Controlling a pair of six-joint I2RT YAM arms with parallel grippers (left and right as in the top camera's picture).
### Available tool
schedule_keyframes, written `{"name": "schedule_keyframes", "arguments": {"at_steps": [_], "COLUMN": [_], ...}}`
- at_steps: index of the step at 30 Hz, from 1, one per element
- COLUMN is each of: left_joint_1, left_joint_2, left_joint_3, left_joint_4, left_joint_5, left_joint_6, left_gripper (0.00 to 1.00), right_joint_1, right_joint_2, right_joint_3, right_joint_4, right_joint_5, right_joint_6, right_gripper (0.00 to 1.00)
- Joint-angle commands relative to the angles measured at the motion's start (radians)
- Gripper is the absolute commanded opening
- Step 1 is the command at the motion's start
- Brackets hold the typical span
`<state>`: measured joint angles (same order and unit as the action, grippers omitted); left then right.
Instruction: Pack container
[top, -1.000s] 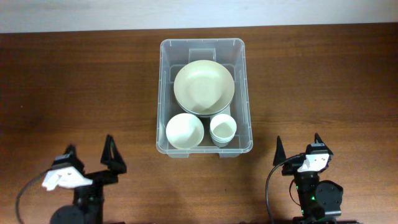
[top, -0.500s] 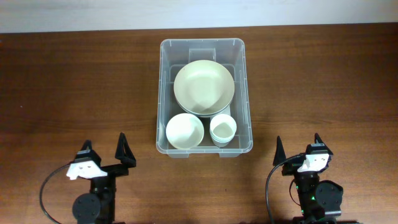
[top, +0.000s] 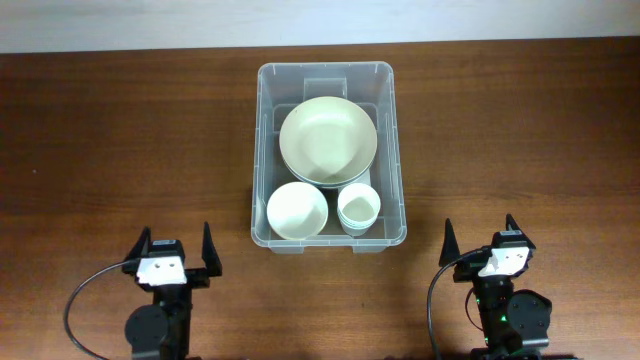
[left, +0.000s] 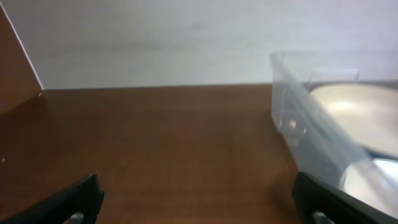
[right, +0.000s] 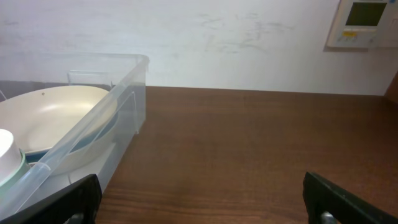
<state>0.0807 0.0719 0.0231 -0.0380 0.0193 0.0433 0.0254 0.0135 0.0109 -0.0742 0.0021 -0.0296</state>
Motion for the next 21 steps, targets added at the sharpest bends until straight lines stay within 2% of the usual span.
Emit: {"name": "schedule_keyframes", "arguments": {"at_steps": [1,21], "left_joint_1": [0.001,0.001], "left_joint_2": [-0.011,-0.01], "left_joint_3": [-0.014,-0.014], "left_joint_4": [-0.024,-0.042], "left_joint_5": [0.002,0.0], "left_joint_6": [0.061,0.06], "left_gripper": [0.99,0.99], "right_joint_1": [-0.007,-0.007], "right_joint_2": [-0.01,-0.01], "right_joint_3": [-0.005,-0.005], "right_joint_4": [-0.007,-0.007], "right_joint_5": [0.009,0.009], "right_joint_6": [0.0,0.0], "right_gripper": [0.99,0.99]}}
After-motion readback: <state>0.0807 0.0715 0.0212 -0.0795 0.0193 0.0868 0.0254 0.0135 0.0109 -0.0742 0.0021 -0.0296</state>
